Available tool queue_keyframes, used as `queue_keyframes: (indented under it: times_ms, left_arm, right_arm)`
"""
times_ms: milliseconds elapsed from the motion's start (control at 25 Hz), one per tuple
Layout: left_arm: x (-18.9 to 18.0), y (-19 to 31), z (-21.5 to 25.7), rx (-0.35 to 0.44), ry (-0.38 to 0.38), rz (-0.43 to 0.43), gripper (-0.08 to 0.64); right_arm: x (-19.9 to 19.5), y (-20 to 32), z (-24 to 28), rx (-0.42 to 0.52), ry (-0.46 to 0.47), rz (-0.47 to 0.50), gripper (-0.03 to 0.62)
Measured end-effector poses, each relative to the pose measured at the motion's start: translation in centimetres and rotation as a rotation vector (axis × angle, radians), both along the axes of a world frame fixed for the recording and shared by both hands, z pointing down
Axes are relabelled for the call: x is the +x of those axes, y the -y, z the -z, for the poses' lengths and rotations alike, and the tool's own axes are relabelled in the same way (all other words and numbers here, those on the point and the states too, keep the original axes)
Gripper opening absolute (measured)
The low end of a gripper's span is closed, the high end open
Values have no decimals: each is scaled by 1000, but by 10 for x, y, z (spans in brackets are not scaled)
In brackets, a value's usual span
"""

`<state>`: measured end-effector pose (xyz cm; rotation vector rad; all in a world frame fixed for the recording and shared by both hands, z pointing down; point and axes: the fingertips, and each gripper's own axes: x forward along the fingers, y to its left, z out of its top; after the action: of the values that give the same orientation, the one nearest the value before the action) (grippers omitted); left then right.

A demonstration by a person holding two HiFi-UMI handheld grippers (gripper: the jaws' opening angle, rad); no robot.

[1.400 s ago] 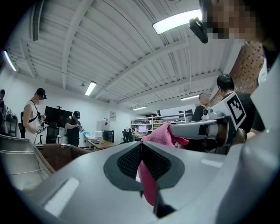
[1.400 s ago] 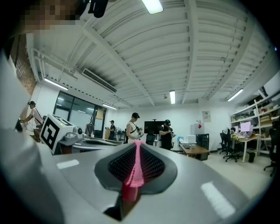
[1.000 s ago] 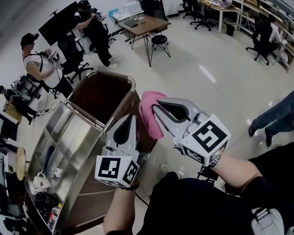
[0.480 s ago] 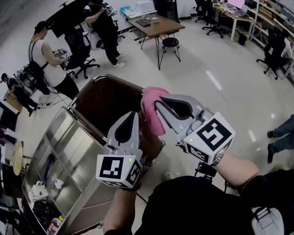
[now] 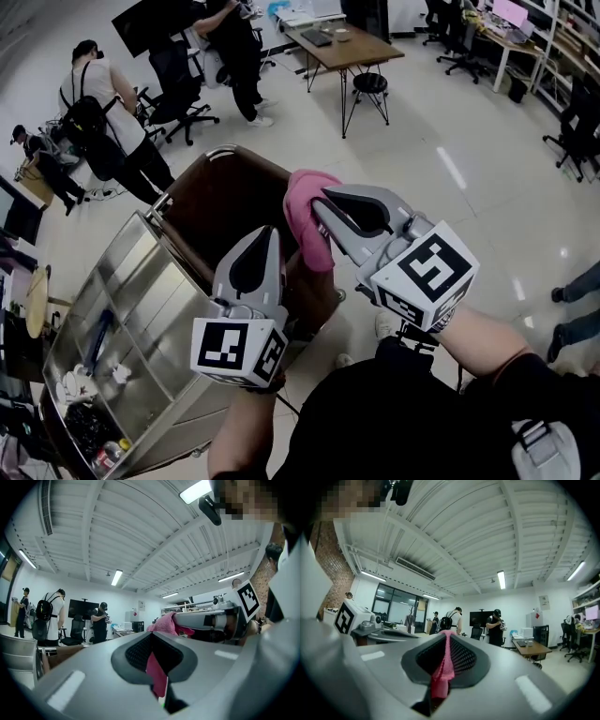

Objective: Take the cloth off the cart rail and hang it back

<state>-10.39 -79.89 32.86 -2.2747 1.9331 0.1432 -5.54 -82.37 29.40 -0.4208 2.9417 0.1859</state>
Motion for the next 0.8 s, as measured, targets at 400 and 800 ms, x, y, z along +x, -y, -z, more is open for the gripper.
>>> queue_keyframes:
  times_ms: [400,800]
  left_arm:
    - [-31,54,-12,19,-20,112,3]
    - [-69,123,-26,12,-29,282,3]
  right_arm:
    - [-43,63,-15,14,-8,128,21]
    - [-105,149,-37,8,-36,290,21]
